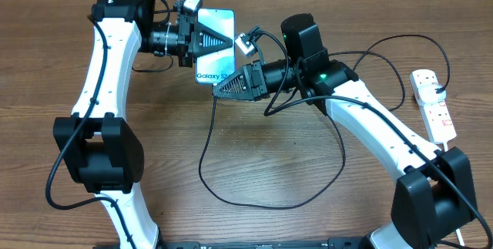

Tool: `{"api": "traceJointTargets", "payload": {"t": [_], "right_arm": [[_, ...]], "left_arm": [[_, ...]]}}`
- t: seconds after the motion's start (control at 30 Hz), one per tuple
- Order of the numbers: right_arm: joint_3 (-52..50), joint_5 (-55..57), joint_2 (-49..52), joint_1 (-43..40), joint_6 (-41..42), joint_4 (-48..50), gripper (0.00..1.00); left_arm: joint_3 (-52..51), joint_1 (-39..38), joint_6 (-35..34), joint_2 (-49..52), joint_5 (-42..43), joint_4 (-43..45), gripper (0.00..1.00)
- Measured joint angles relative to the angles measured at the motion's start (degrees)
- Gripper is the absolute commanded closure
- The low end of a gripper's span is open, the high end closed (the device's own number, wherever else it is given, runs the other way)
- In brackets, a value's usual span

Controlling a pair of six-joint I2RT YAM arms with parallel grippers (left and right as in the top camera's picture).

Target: Plug charger to phone and switch on socket

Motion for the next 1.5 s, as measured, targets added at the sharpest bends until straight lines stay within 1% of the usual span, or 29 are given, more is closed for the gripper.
{"api": "traceJointTargets", "payload": {"t": [0.43, 0.63, 0.87, 1.07, 1.1, 1.13, 1.17, 1.23, 1.33, 1.5], "right_arm": [[-0.02, -1.2, 0.0, -0.07, 4.85, 6.82, 0.96], [-0.02, -0.26, 0.0, 0.04, 6.64, 7.34, 0.96], [-0.61, 0.17, 0.0, 0.26, 10.69, 12.02, 0.96], [-0.61, 0.52, 0.0, 0.09, 12.15, 12.81, 0.96], [-0.61, 0.5, 0.0, 0.09, 12.26, 12.83, 0.58], [-0.61, 0.48, 0.0, 0.09, 12.37, 12.83, 0.23], [-0.63, 0.9, 0.0, 0.09, 12.35, 13.31, 0.01], [-0.35, 3.34, 0.0, -0.24, 11.1, 15.8, 0.0], [-0.26, 3.8, -0.2, -0.94, 7.54, 15.72, 0.0], [-0.26, 4.02, -0.2, -1.53, 5.22, 14.64, 0.0]], "left_arm": [[0.02, 0.59, -0.37, 0.0, 3.82, 0.28, 0.96], [0.04, 0.59, 0.02, 0.0, 4.0, 0.52, 0.96], [0.37, 0.59, 0.24, 0.0, 4.94, 0.55, 0.96], [0.52, 0.61, 0.28, 0.0, 5.31, 0.42, 0.96], [0.52, 0.61, 0.39, 0.0, 5.31, 0.31, 0.96], [0.52, 0.61, 0.5, 0.0, 5.31, 0.13, 0.96], [0.52, 0.61, 0.48, 0.0, 4.96, -0.02, 0.96], [0.33, 0.15, 0.5, 0.0, 2.23, -1.68, 0.96], [0.13, -2.21, 0.5, 0.0, -1.11, -1.97, 0.96], [0.13, -3.54, 0.5, 0.0, -2.56, -1.92, 0.96]]}}
